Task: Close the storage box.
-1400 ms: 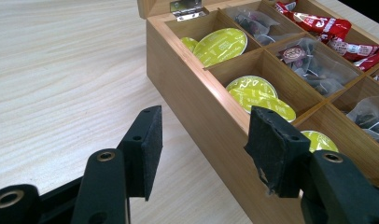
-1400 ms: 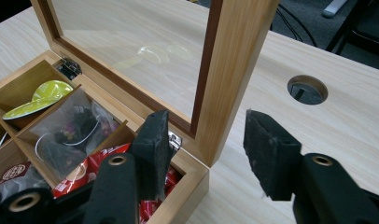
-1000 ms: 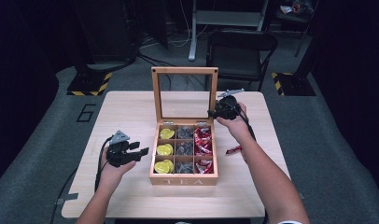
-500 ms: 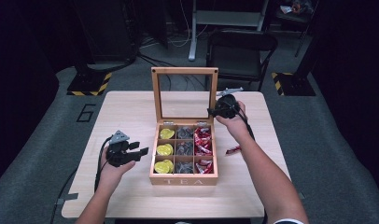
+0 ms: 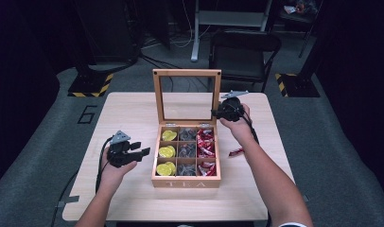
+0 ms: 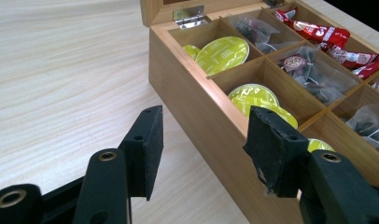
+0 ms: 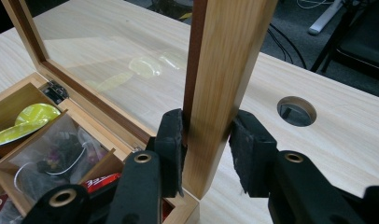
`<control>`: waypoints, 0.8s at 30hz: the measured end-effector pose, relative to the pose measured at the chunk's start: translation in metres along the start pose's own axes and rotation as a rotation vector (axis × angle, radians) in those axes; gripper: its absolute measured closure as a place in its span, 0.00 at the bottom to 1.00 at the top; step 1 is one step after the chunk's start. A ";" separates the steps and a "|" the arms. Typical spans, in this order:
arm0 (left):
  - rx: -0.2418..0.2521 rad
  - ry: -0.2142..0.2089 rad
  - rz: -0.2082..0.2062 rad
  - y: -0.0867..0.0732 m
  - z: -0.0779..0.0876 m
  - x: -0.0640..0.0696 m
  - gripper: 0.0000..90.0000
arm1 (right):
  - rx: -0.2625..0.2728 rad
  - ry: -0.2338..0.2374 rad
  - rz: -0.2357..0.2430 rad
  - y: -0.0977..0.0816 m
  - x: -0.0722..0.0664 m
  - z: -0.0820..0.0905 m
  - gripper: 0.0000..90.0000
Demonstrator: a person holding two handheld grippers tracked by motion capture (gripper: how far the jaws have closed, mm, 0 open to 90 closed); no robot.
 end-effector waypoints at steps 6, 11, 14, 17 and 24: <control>0.011 -0.001 0.013 0.008 0.001 -0.003 0.53 | 0.007 0.009 0.008 -0.001 -0.002 0.005 0.73; 0.013 -0.009 0.013 0.019 -0.002 -0.005 0.54 | 0.010 0.012 0.039 -0.002 -0.005 0.008 0.73; 0.003 -0.005 0.002 0.027 -0.006 -0.008 0.55 | 0.012 0.008 0.047 -0.003 -0.006 0.010 0.73; 0.004 -0.006 0.003 0.034 -0.009 -0.010 0.55 | 0.021 0.006 0.057 -0.004 -0.006 0.010 0.73; 0.013 -0.007 0.006 0.056 -0.017 -0.014 0.57 | 0.033 0.003 0.062 -0.005 -0.007 0.011 0.73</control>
Point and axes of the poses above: each handheld gripper's, and its own axes: z roughly backward along the jaws, y roughly out of its top, x roughly to its right, the point moved 6 cm from there along -z, roughly forward along the jaws, and after that the axes turned 7 degrees about x, right-handed, at the moved point
